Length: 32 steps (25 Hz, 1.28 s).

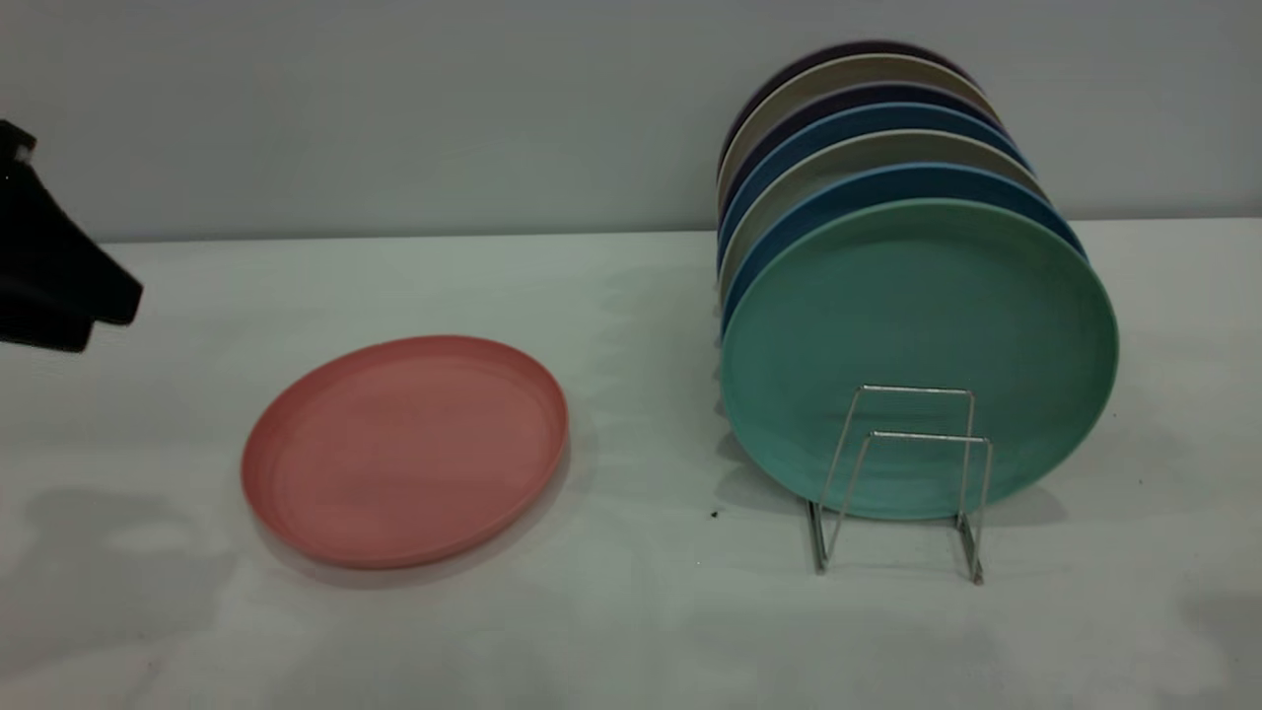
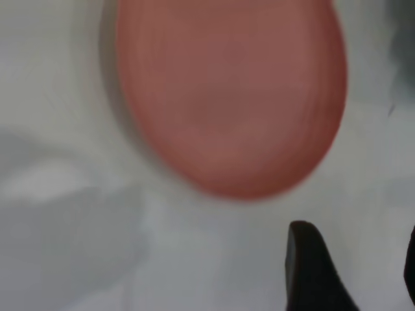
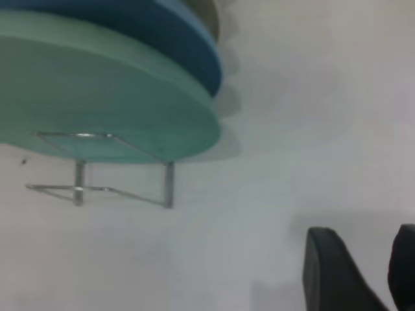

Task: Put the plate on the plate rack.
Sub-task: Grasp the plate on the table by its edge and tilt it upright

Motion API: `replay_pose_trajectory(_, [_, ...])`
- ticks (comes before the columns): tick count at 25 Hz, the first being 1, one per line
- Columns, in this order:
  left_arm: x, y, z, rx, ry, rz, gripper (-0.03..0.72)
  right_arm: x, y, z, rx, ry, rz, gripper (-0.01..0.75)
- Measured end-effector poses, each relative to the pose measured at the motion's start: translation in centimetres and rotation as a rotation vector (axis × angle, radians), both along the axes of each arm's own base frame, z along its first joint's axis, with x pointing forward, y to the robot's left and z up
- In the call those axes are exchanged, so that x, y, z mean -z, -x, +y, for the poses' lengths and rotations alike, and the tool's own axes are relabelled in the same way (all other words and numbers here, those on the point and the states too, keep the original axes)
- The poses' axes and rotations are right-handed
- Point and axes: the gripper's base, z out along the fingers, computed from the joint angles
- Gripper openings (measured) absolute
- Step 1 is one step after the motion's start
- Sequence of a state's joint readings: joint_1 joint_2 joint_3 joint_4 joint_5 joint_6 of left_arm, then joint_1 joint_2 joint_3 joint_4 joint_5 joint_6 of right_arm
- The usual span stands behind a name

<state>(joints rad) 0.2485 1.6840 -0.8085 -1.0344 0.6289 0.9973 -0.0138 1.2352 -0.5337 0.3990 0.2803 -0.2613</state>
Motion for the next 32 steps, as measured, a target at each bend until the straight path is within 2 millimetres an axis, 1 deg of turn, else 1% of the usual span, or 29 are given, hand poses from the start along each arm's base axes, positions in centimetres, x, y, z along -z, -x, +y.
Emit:
replay_pose_trajectory(4, [2.5,-1.5,1.5,-0.016,0.037,0.019,0.381,0.3,-2.0,-0.9,0.040,-0.057,0.006,0.239])
replay_pose_trajectory(8, [4.5,-2.4,1.9,-0.015,0.044,0.059,0.381,-0.3,-3.5,-3.3,0.067,-0.135,-0.020,0.239])
replay_pose_trajectory(11, [5.3,-2.9,2.1,-0.013,0.041,0.068,0.381,-0.6,-4.2,-4.8,0.050,-0.264,-0.074,0.239])
replay_pose_trajectory(13, [5.5,-3.2,2.2,-0.013,0.034,0.066,0.381,-0.6,-4.3,-6.0,0.032,-0.323,-0.127,0.239])
replay_pose_trajectory(16, [5.8,-3.3,2.4,-0.027,0.017,0.067,0.381,-0.4,-4.5,-7.2,0.060,-0.376,-0.167,0.239])
replay_pose_trajectory(19, [6.7,-3.4,2.6,-0.041,0.005,0.084,0.381,0.8,-4.8,-7.6,0.062,-0.406,-0.136,0.239])
replay_pose_trajectory(23, [8.7,-3.5,2.7,-0.055,0.012,0.129,0.381,2.7,-5.2,-7.5,0.034,-0.455,-0.080,0.239])
replay_pose_trajectory(25, [9.5,-3.6,2.7,-0.060,0.016,0.148,0.381,3.2,-5.3,-7.6,0.033,-0.467,-0.065,0.239])
replay_pose_trajectory(28, [10.4,-4.1,2.5,-0.065,-0.003,0.156,0.381,3.4,-5.3,-7.6,0.023,-0.456,-0.065,0.239])
replay_pose_trajectory(32, [11.3,-4.5,1.6,-0.059,-0.058,0.160,0.381,3.4,-5.4,-7.8,0.030,-0.434,-0.066,0.239])
